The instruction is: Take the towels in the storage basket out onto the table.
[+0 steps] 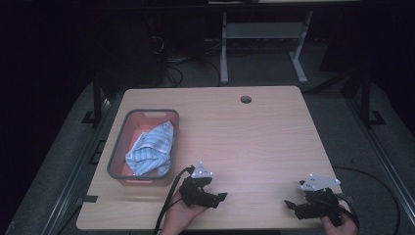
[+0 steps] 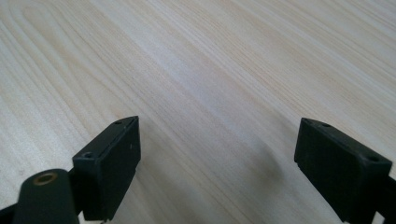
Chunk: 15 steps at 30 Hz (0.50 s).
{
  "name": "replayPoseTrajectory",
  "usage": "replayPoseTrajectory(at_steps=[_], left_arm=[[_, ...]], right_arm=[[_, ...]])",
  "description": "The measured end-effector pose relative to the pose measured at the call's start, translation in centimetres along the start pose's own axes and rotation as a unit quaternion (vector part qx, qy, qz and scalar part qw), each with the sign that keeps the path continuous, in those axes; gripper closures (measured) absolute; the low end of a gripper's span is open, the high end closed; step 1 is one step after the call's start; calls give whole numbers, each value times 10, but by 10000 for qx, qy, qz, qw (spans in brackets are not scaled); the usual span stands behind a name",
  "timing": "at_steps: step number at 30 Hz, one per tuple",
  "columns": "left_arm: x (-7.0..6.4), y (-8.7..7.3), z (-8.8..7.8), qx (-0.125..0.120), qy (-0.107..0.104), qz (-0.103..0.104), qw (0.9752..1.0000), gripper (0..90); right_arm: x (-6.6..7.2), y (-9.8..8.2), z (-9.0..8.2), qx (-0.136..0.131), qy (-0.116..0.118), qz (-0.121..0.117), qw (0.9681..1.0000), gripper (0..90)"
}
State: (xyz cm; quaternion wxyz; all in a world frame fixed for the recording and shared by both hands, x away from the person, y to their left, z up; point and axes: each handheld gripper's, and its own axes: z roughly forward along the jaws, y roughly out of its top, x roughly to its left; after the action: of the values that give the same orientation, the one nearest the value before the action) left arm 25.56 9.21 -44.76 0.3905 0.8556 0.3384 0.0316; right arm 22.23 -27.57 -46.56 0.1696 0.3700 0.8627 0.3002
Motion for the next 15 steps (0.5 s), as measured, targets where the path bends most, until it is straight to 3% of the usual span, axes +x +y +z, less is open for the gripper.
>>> replayPoseTrajectory(at_steps=[9,15], left_arm=[[-4,1,-1,-83,-31,-25,10000,238],[-5,7,-2,33,-77,94,9999,237]], right_arm=[[2,1,0,2,-18,-28,10000,139],[2,1,0,12,-37,-36,10000,139]])
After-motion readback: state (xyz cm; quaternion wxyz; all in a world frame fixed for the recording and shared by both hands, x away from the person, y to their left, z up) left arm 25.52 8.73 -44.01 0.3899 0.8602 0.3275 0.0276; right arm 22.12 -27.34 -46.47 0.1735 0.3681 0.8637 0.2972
